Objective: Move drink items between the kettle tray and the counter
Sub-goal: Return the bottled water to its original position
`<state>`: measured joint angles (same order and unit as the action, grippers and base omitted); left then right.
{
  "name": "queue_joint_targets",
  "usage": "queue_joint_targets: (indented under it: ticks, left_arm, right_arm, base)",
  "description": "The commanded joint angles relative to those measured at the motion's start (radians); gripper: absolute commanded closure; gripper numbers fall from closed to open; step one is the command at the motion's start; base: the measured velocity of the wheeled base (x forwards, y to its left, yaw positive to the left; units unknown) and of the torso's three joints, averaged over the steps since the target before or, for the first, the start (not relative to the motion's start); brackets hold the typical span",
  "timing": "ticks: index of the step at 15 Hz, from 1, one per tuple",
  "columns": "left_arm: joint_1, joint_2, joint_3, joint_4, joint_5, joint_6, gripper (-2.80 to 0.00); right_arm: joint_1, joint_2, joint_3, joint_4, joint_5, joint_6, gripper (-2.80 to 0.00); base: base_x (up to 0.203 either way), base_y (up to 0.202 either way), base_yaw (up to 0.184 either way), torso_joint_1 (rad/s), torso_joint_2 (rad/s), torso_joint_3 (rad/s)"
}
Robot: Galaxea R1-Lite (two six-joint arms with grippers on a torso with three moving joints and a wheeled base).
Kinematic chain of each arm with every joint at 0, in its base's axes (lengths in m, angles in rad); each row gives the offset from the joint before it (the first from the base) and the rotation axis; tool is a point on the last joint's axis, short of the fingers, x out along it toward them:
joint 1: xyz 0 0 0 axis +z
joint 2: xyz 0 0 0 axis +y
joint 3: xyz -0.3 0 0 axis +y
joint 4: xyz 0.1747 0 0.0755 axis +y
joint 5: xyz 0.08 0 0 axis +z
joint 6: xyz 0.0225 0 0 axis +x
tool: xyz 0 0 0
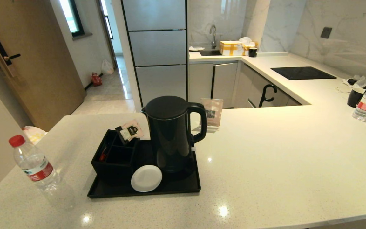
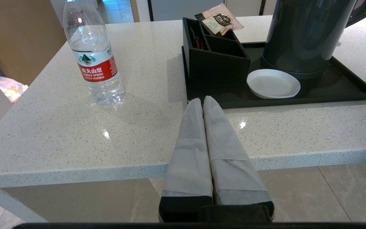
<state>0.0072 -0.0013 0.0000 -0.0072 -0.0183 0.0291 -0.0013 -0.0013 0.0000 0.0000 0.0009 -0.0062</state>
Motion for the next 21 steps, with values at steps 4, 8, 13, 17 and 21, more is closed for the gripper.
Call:
queue_joint_targets:
  ticks: [4,8,13,17,21]
  left_arm:
    - [0.000,0.001,0.000,0.000,0.000,0.000,0.00]
    - [0.000,0.000,0.000,0.000,0.000,0.000,0.00]
    - [0.000,0.000,0.000,0.000,0.000,0.000,0.00]
    - [0.000,0.001,0.000,0.000,0.000,0.000,0.00]
    - [0.000,0.000,0.000,0.000,0.000,0.000,0.00]
  right_arm:
    - [-0.002,0.001,0.002,-0.002,0.001,0.000,0.00]
    - [0.000,0.001,0.002,-0.002,0.001,-0.001,0.00]
    - [0.000,0.001,0.002,0.000,0.001,-0.001,0.00]
    - [-0.002,0.001,0.002,0.000,0.001,-0.001,0.00]
    - [0.000,0.001,0.002,0.000,0.001,0.000,0.00]
  base:
    - [0.000,0.000,0.000,0.000,0.00,0.000]
    - [0.000,0.000,0.000,0.000,0.00,0.000]
    - [0.000,0.000,0.000,0.000,0.00,0.000]
    - [0.000,0.000,0.000,0.000,0.00,0.000]
    - [0.000,0.000,0.000,0.000,0.00,0.000]
